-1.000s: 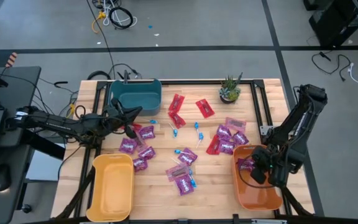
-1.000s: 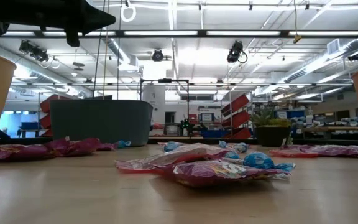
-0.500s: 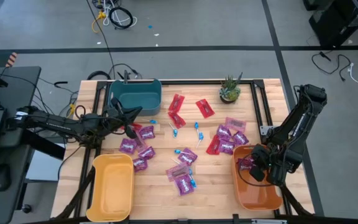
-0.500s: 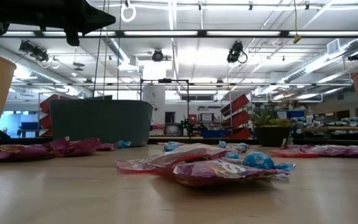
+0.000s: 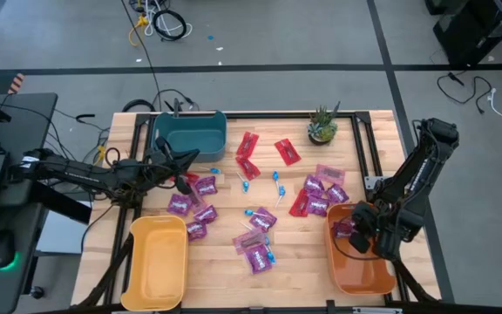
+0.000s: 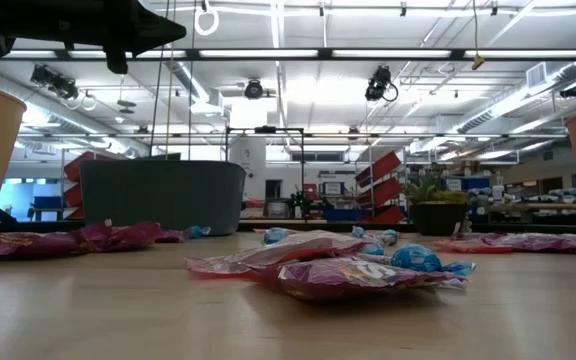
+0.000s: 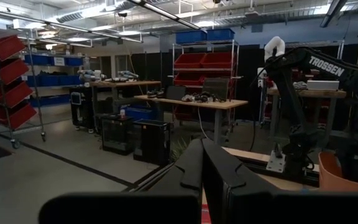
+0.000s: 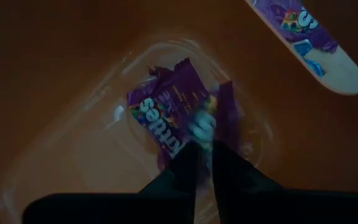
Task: Sort candy
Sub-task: Put the purple candy into the orange bin
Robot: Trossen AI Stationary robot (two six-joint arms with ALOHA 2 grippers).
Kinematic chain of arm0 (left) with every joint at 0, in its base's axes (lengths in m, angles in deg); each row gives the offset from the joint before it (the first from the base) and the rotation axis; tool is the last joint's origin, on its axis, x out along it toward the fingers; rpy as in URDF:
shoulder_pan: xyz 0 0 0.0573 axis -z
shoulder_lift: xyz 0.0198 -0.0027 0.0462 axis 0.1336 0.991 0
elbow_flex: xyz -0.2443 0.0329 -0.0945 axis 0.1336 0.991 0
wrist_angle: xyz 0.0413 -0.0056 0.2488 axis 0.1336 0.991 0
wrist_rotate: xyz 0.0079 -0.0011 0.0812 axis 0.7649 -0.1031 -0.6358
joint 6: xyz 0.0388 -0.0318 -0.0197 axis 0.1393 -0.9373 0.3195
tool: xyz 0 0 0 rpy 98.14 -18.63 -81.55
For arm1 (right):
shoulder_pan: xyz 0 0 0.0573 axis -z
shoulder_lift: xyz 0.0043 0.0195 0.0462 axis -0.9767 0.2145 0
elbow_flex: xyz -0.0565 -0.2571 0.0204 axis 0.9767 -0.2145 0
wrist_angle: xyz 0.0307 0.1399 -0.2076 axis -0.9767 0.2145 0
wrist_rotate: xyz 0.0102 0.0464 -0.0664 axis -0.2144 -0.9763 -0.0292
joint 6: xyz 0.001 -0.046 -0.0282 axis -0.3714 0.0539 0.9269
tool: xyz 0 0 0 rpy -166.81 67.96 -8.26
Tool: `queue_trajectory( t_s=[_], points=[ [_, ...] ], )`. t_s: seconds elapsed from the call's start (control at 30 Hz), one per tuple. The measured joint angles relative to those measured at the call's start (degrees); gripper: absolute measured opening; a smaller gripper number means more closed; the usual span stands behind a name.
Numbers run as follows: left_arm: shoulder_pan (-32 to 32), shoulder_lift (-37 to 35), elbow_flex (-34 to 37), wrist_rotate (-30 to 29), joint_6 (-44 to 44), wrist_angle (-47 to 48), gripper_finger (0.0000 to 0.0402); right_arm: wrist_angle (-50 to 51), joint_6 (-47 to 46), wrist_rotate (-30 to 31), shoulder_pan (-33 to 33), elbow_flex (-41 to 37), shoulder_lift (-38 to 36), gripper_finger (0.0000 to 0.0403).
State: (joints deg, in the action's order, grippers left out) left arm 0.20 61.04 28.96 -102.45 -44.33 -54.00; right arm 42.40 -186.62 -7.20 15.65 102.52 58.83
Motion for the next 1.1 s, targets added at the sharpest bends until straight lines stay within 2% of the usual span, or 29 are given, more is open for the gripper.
queue_trajectory(
  t_s=[0.23,0.43,0.9,1.1],
  points=[
    [0.0,0.0,0.0,0.0,1.3,0.0,0.0006,-0.03,0.78,-0.19,0.65,0.0,0.0,0.0056],
    [0.0,0.0,0.0,0.0,1.3,0.0,0.0006,0.22,1.13,-4.18,0.65,1.95,-0.13,0.0061],
    [-0.01,0.0,0.0,0.0,1.01,0.0,0.0006,0.7,6.82,-3.46,1.6,16.69,-0.22,0.0057],
    [0.0,0.0,0.0,0.0,1.02,0.0,0.0006,0.7,14.76,0.97,4.73,21.26,-0.22,0.0057]
  ],
)
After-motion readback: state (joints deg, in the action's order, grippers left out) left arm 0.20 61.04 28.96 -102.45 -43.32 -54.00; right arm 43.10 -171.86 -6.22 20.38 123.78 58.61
